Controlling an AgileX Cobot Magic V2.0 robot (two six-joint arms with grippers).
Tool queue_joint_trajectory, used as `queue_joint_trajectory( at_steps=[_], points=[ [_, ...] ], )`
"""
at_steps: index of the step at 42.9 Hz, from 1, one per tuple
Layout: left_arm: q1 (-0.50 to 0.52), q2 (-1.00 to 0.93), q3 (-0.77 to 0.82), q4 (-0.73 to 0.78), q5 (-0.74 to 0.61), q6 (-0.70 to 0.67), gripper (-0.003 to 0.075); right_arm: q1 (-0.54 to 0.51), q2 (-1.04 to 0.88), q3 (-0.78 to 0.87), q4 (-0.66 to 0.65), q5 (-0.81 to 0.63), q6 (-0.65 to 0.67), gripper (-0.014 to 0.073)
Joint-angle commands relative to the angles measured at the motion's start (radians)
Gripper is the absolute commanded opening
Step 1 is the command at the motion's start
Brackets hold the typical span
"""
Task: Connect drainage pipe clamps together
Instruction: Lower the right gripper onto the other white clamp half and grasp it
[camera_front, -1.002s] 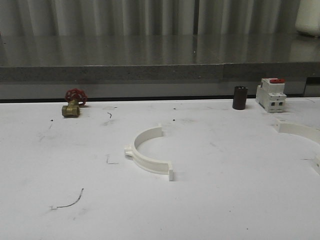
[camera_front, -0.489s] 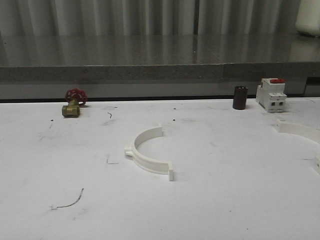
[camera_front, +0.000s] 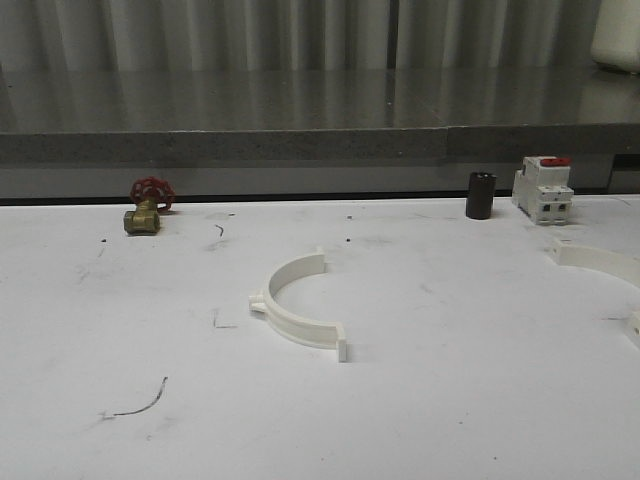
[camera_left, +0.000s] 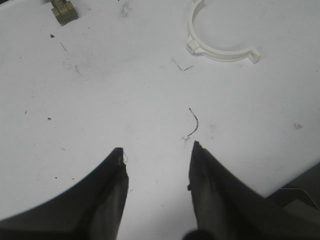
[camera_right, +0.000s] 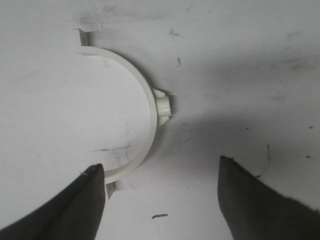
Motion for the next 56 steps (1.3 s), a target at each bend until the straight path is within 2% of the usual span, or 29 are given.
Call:
queue_joint_trajectory(
  at_steps=[1, 11, 25, 28, 31, 34, 38, 56],
  points=[
    [0.000, -0.005, -0.025, -0.002, -0.066, -0.001, 0.0291, -0.005, 0.033, -0.043, 0.023, -0.036, -0.021, 0.0510],
    [0.000, -0.005, -0.025, -0.002, -0.066, -0.001, 0.0291, -0.005, 0.150, -0.043, 0.023, -0.102, -0.021, 0.0510],
    [0.000, -0.005, -0.025, -0.002, -0.066, -0.001, 0.0291, -0.002, 0.219, -0.043, 0.025, -0.168, -0.022, 0.0507],
    [0.000, -0.005, -0.025, -0.002, -0.066, -0.001, 0.0291, -0.002, 0.219, -0.043, 0.025, -0.165, -0.022, 0.0455],
    [0.000, -0.005, -0.025, -0.002, -0.066, -0.001, 0.0291, -0.002, 0.219, -0.043, 0.025, -0.161, -0.022, 0.0331],
    [0.000, -0.005, -0.025, -0.002, -0.066, -0.001, 0.0291, -0.002, 0.219, -0.043, 0.025, -0.160, -0.022, 0.0258],
    [0.000, -0.005, -0.025, -0.002, -0.066, -0.001, 0.0291, -0.002, 0.219, -0.043, 0.025, -0.159, -0.022, 0.0204],
    [0.000, -0.005, -0.025, -0.002, -0.066, -0.001, 0.0291, -0.002, 0.219, -0.043, 0.026, -0.152, -0.022, 0.0195]
  ],
)
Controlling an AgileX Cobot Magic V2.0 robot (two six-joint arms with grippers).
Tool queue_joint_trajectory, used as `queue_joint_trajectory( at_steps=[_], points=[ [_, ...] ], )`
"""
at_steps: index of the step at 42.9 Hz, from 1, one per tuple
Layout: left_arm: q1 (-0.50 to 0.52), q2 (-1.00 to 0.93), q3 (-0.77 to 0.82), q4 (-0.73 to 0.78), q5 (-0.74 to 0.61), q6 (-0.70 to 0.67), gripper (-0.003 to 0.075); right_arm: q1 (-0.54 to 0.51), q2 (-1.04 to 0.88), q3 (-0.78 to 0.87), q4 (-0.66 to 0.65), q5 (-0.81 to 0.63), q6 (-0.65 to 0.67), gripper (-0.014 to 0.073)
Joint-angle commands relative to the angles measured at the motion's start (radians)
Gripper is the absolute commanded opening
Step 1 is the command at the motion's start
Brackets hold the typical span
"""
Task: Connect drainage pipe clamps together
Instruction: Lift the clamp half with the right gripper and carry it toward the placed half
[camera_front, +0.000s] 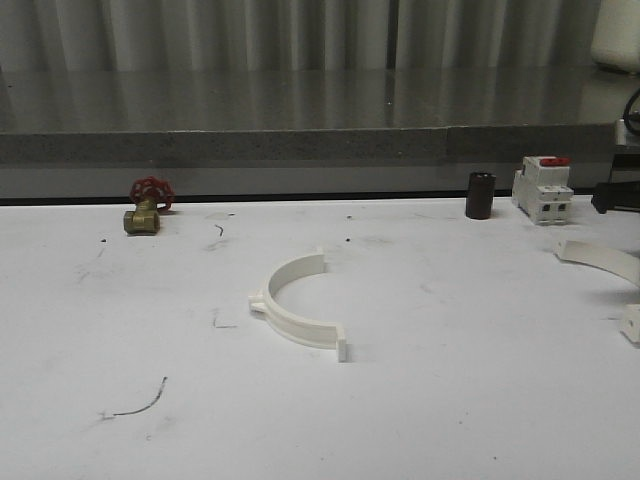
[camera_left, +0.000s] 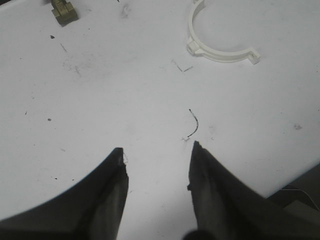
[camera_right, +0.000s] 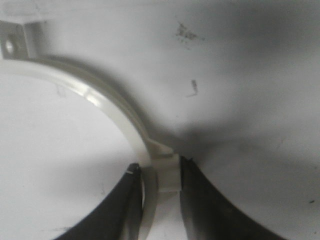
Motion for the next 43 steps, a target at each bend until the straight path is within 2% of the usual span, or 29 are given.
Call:
queue_joint_trajectory(
  at_steps=[1, 11, 21, 30, 43],
  points=[
    [0.000, -0.005, -0.025, -0.002, -0.063, -0.001, 0.0291, -0.002, -0.048, -0.026, 0.009, -0.002, -0.011, 0.0195],
    [0.000, -0.005, -0.025, -0.002, -0.063, -0.001, 0.0291, -0.002, -0.050, -0.026, 0.017, 0.013, -0.011, 0.0195],
    [0.000, -0.005, -0.025, -0.002, -0.063, -0.001, 0.0291, 0.024, -0.094, -0.071, 0.035, 0.109, -0.011, 0.0195],
    [0.000, -0.005, -0.025, -0.002, -0.063, -0.001, 0.0291, 0.160, -0.142, -0.151, 0.036, 0.193, -0.009, 0.0195],
    [0.000, -0.005, -0.025, -0.002, -0.063, -0.001, 0.0291, 0.386, -0.142, -0.257, 0.006, 0.210, 0.170, 0.0195]
  ],
)
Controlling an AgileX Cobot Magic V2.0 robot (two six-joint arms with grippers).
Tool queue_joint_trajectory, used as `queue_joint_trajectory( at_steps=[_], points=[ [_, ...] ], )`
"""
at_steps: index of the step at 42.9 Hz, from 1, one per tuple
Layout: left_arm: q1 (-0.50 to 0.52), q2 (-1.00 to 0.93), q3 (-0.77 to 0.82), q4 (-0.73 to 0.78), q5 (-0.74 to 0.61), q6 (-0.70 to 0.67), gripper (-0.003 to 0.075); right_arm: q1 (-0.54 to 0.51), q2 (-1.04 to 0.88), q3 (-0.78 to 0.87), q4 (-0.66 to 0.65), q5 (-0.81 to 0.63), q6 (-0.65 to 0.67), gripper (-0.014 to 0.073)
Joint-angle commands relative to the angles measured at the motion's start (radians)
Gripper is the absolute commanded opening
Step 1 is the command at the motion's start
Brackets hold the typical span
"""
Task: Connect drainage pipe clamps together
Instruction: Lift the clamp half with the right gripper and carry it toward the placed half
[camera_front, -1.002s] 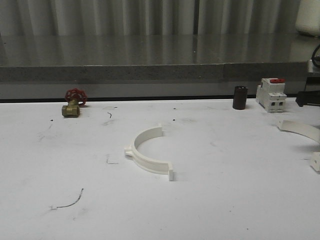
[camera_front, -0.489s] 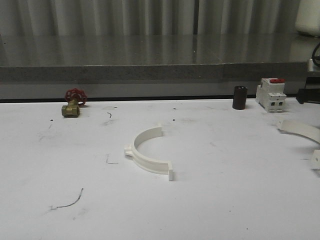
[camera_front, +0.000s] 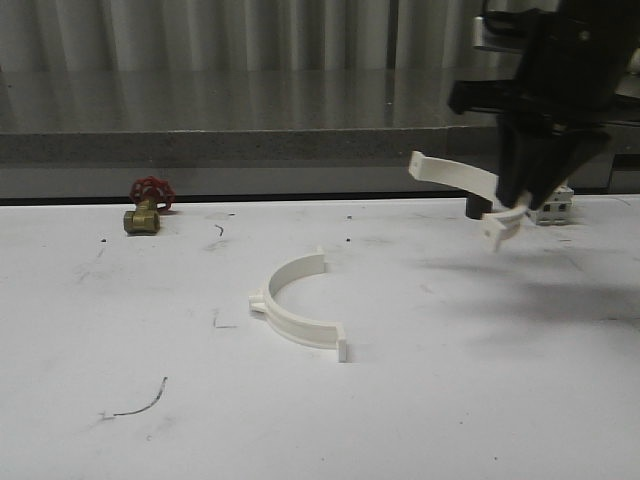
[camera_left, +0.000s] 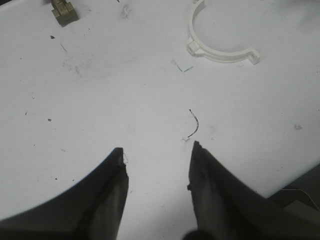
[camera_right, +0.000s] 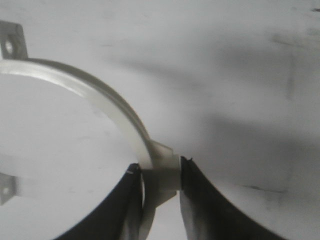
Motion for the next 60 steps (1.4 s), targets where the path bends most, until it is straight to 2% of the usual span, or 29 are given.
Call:
queue_joint_trajectory(
  at_steps=[1, 9, 19, 37, 60],
  points=[
    [0.000, -0.005, -0.025, -0.002, -0.061, -0.002, 0.0291, 0.062, -0.056, -0.051, -0.027, -0.009, 0.087, 0.0195],
    [0.000, -0.005, -0.025, -0.002, -0.061, -0.002, 0.0291, 0.148, -0.054, -0.060, -0.102, -0.010, 0.264, 0.0195],
    [0.000, -0.005, -0.025, -0.002, -0.061, -0.002, 0.0291, 0.197, 0.005, -0.070, -0.090, -0.036, 0.343, 0.0195],
    [0.000, -0.005, -0.025, -0.002, -0.061, -0.002, 0.0291, 0.197, 0.100, -0.075, -0.078, -0.123, 0.335, 0.0195],
    [0.000, -0.005, -0.025, -0.002, -0.061, -0.002, 0.0291, 0.197, 0.126, -0.075, -0.093, -0.144, 0.325, 0.0195]
  ],
)
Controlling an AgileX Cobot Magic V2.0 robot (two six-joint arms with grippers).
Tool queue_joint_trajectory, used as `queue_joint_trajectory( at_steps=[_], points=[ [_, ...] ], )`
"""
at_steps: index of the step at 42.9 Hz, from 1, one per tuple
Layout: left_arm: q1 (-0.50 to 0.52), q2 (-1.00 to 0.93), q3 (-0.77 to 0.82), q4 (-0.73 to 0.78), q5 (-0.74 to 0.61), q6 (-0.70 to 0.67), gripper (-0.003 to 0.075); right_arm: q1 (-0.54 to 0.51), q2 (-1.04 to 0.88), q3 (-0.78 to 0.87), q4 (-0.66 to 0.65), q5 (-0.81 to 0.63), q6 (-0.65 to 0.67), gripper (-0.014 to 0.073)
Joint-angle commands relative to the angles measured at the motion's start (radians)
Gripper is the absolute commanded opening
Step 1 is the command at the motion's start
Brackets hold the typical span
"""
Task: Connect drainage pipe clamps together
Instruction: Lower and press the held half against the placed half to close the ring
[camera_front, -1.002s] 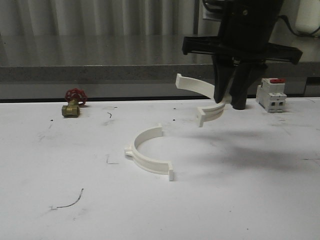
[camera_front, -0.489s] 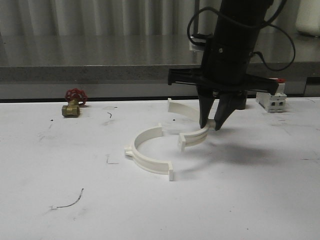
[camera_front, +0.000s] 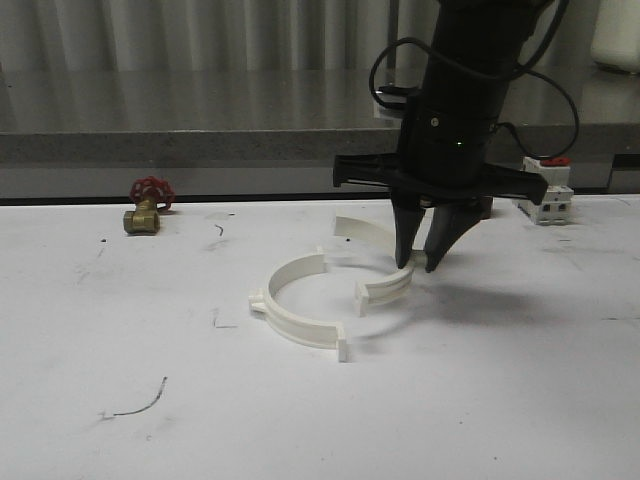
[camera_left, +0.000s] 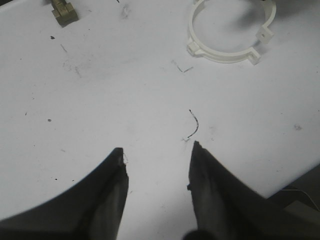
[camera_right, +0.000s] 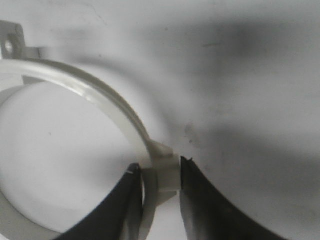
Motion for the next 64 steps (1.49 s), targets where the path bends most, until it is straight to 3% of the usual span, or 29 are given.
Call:
queue_joint_trajectory(
  at_steps=[1, 64],
  points=[
    [0.000, -0.005, -0.025, -0.002, -0.061, -0.002, 0.0291, -0.002, -0.045, -0.032, -0.011, -0.027, -0.014, 0.0195],
    [0.000, -0.005, -0.025, -0.002, -0.061, -0.002, 0.0291, 0.019, -0.004, -0.032, 0.030, -0.059, -0.014, 0.0196]
  ],
)
